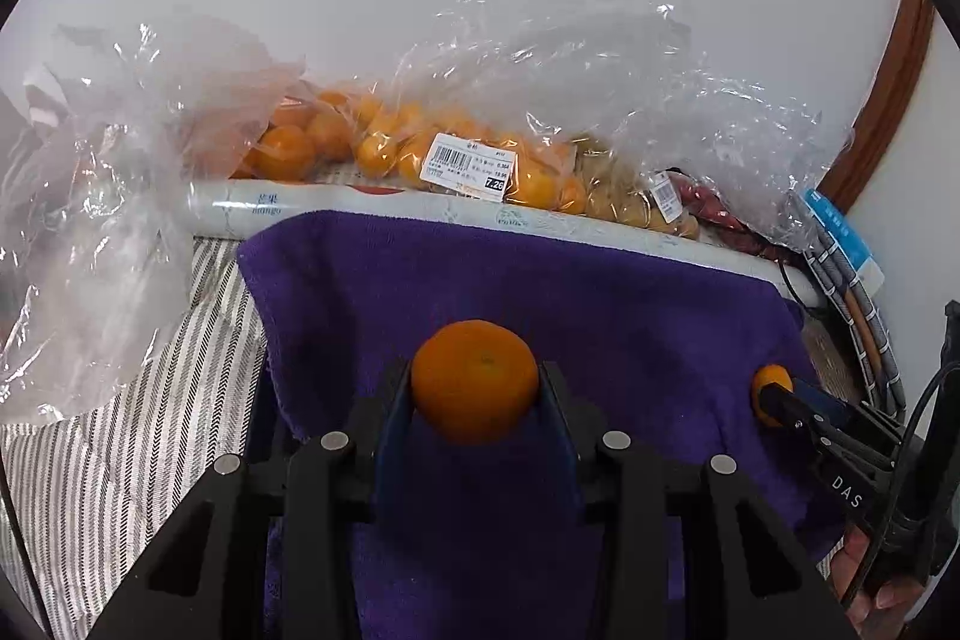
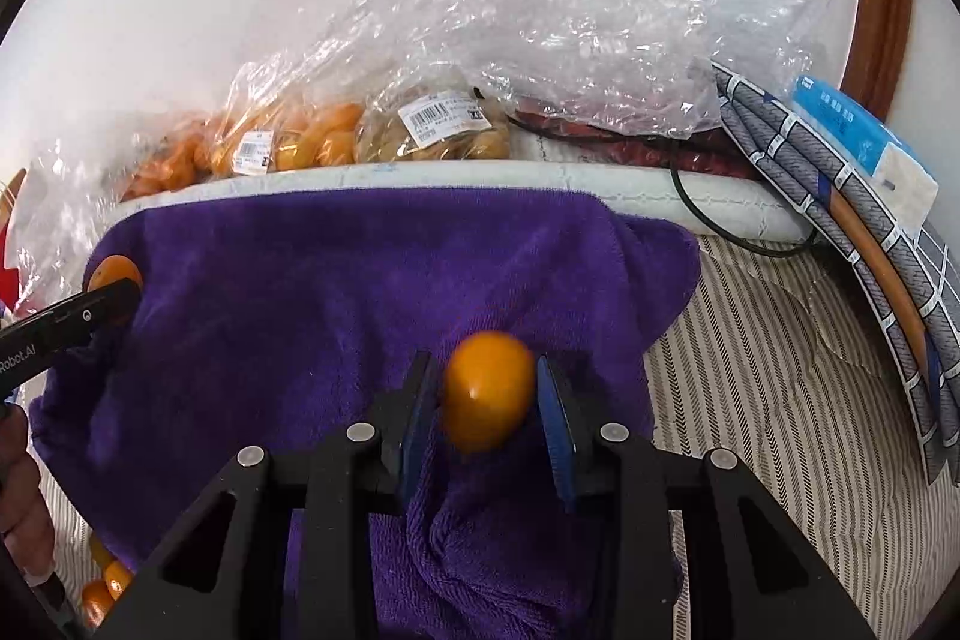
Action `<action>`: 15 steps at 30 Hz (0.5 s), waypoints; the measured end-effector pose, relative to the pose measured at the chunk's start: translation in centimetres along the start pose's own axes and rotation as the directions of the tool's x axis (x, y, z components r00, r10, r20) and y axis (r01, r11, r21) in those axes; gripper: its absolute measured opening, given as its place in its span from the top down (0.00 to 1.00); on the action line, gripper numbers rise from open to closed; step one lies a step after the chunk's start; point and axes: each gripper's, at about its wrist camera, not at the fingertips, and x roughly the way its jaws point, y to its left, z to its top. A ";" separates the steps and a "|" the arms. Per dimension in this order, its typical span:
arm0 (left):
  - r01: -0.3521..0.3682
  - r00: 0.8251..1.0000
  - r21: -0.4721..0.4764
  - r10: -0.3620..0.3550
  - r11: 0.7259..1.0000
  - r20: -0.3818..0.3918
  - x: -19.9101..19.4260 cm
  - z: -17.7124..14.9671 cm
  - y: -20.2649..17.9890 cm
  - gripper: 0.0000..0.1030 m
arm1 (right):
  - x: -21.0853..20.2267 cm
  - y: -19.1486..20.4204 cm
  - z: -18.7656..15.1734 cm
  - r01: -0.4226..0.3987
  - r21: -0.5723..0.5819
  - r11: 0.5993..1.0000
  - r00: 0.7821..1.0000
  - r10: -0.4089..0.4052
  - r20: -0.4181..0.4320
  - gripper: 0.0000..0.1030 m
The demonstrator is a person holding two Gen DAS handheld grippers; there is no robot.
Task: Organize fruits
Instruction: 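Lift both held oranges onto the purple towel and open both tools, then withdraw both open tools from the oranges on the towel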
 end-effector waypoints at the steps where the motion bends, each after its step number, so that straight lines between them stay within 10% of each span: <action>1: -0.002 1.000 -0.006 0.002 1.000 -0.002 0.1 0.0 0.1 0.62 | 0.0 0.0 0.0 -0.003 -0.001 1.000 1.000 0.003 0.001 0.66; 10: -0.018 1.000 -0.015 0.018 1.000 -0.006 0.6 -0.3 0.2 0.58 | -0.6 -0.2 -0.1 0.000 0.032 0.999 1.000 0.000 0.013 0.35; 15: -0.004 1.000 -0.033 0.005 0.999 0.020 -0.3 -0.1 0.4 0.55 | -1.7 0.5 -0.2 0.048 0.010 0.999 0.998 -0.049 0.049 0.35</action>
